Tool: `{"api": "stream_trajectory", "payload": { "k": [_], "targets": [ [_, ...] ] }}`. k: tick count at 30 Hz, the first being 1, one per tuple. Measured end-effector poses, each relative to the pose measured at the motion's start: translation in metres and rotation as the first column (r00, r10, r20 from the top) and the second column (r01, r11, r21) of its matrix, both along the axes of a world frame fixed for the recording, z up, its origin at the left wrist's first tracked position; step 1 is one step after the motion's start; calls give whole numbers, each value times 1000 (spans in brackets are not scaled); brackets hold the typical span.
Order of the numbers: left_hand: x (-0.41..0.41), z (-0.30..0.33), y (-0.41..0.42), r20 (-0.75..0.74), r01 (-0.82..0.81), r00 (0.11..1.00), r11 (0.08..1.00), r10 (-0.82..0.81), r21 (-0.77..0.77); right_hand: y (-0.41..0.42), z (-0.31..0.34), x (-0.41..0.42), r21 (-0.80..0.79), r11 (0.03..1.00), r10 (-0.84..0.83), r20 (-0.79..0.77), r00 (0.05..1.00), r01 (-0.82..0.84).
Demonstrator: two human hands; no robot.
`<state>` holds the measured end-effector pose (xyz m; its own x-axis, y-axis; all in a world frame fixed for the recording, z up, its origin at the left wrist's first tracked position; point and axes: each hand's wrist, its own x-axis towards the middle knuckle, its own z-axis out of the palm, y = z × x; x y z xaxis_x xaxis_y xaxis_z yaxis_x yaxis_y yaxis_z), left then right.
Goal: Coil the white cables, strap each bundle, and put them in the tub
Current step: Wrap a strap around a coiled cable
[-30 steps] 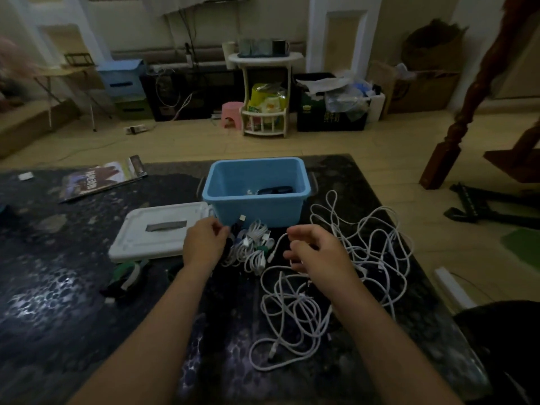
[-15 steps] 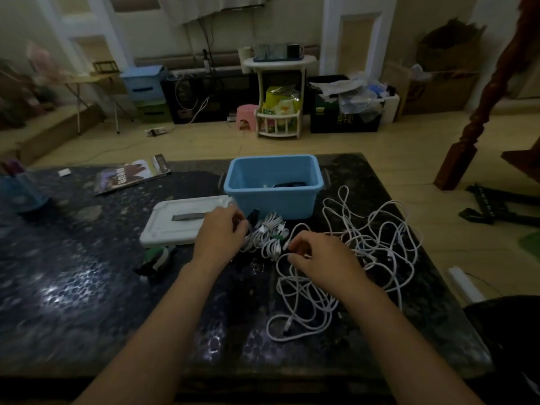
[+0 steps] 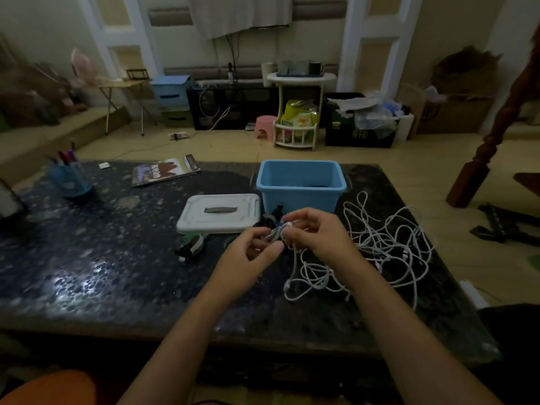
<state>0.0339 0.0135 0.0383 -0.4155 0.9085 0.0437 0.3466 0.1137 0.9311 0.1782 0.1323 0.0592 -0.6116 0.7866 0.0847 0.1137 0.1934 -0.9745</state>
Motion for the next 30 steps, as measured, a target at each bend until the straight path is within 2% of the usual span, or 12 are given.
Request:
{"api": "stream_trajectory", "payload": {
  "k": [4,6,9,12,14,17,19,22,24,27,30],
  "targets": [
    [-1,5,15,3,141,990,990,-141,15,-19,12,-13,-37,993,105,-98,990,-109],
    [-2,6,21,49,195,979,978,-198,71,-23,14,-21,-28,989,140,-125,982,-144],
    [-3,14,24,112,177,975,975,-192,132,-23,17,-28,-10,985,170,-184,968,-175],
    [-8,15,30,249,121,957,986,-146,113,-18,21,-28,-1,977,210,-204,956,-215],
    [-10,13,33,294,116,946,990,-136,83,-14,19,-27,65,988,146,-167,975,-137],
    [-10,13,36,271,104,955,991,-122,80,-5,4,-30,252,954,-145,-82,986,161],
    [-13,12,39,317,-1,948,992,-39,127,0,-6,-31,244,952,-196,20,980,185],
    [-22,15,42,462,-153,886,969,49,191,3,-20,-34,93,991,70,210,975,-91],
    [-26,15,44,466,-163,883,963,45,215,2,-27,-38,67,971,203,269,942,-228],
    [-22,14,42,397,-173,914,966,85,193,4,-29,-36,65,958,258,223,940,-278],
    [-20,17,40,419,-192,904,956,83,223,2,-25,-33,-88,923,386,180,905,-376]
  ]
}}
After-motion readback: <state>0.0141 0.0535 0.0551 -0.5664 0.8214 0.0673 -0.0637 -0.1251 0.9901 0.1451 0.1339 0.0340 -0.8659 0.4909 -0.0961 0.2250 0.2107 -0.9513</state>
